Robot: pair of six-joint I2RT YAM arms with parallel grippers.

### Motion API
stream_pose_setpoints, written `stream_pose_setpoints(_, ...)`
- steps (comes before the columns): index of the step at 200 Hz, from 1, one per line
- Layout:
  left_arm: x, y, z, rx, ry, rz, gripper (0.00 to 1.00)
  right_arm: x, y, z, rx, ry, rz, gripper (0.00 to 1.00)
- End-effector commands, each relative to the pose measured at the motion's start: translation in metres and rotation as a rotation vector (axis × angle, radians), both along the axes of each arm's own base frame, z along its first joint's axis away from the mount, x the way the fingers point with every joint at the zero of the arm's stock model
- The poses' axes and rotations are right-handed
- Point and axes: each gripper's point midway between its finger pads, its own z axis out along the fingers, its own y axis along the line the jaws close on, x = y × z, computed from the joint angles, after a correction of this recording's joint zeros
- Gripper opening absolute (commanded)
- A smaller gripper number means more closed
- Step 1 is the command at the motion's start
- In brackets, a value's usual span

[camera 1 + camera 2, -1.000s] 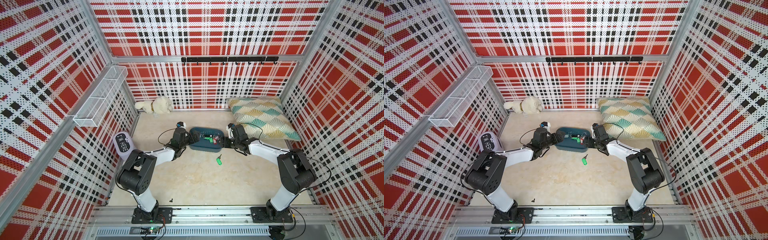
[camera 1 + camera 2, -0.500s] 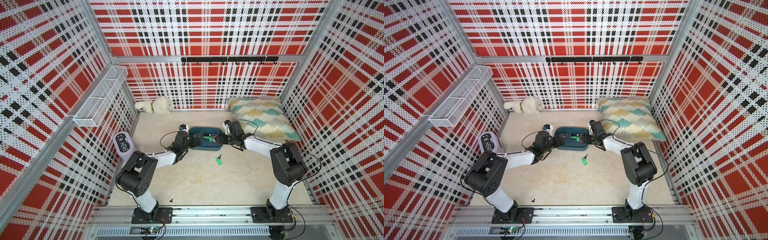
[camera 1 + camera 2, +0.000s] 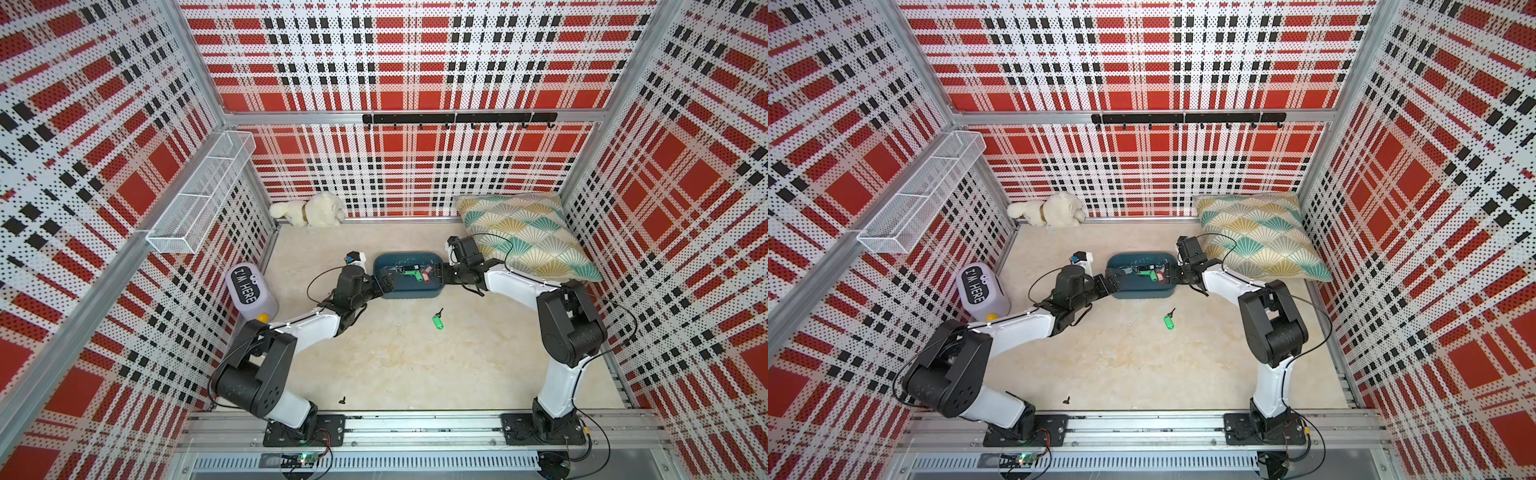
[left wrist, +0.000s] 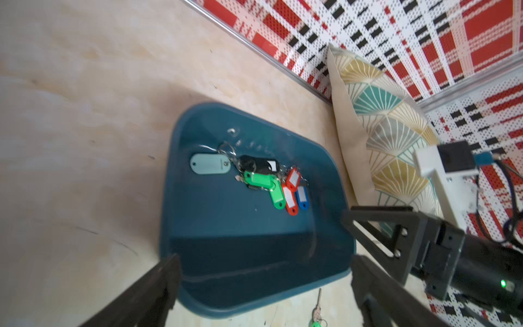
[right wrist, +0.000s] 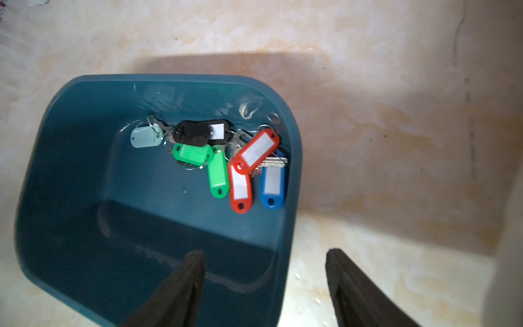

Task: Take the keys out of the storage box
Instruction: Adjust the storage box at the center of the board, then pick up the key from the storage box.

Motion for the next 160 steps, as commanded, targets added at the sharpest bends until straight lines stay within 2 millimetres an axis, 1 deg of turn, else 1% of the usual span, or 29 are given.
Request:
stream_pose_setpoints(1, 0.012, 0.022, 0.041, 0.043, -0.073, 0.061, 0.99, -0.01, -0.002, 0.048, -0.1, -0.109, -0.018, 0.77)
stream_pose_setpoints(10, 0.013, 0.028, 0.054, 0.055, -0.099, 0.081, 0.99, -0.013, 0.008, 0.058, -0.094, -0.13, -0.001, 0.77)
stream_pose_setpoints(17, 0.012, 0.031, 0.061, 0.062, -0.115, 0.095, 0.99, -0.015, 0.019, 0.063, -0.076, -0.143, 0.02, 0.77)
stream_pose_setpoints(29, 0.008, 0.039, 0.069, 0.065, -0.138, 0.122, 0.99, -0.018, 0.047, 0.067, -0.037, -0.156, 0.085, 0.77)
stream_pose_setpoints(35, 0.005, 0.042, 0.071, 0.063, -0.146, 0.133, 0.99, -0.017, 0.058, 0.063, -0.031, -0.151, 0.101, 0.76)
stream_pose_setpoints(46, -0.001, 0.047, 0.071, 0.057, -0.153, 0.15, 0.99, -0.011, 0.072, 0.055, -0.03, -0.13, 0.108, 0.74)
stream_pose_setpoints(62, -0.01, 0.055, 0.066, 0.056, -0.147, 0.17, 0.99, -0.001, 0.091, 0.043, -0.003, -0.101, 0.122, 0.68)
stream_pose_setpoints(76, -0.016, 0.061, 0.061, 0.058, -0.14, 0.184, 0.99, 0.01, 0.102, 0.036, 0.014, -0.091, 0.119, 0.63)
stream_pose_setpoints(89, -0.019, 0.066, 0.058, 0.058, -0.135, 0.191, 0.99, 0.022, 0.108, 0.03, 0.008, -0.084, 0.104, 0.59)
stream_pose_setpoints(120, -0.022, 0.065, 0.052, 0.062, -0.125, 0.182, 0.99, 0.044, 0.117, 0.011, -0.022, -0.067, 0.069, 0.56)
stream_pose_setpoints(136, -0.021, 0.064, 0.049, 0.062, -0.118, 0.176, 0.99, 0.053, 0.123, 0.004, -0.021, -0.058, 0.063, 0.54)
stream_pose_setpoints(160, -0.021, 0.062, 0.044, 0.067, -0.109, 0.168, 0.99, 0.058, 0.13, -0.011, -0.023, -0.036, 0.064, 0.52)
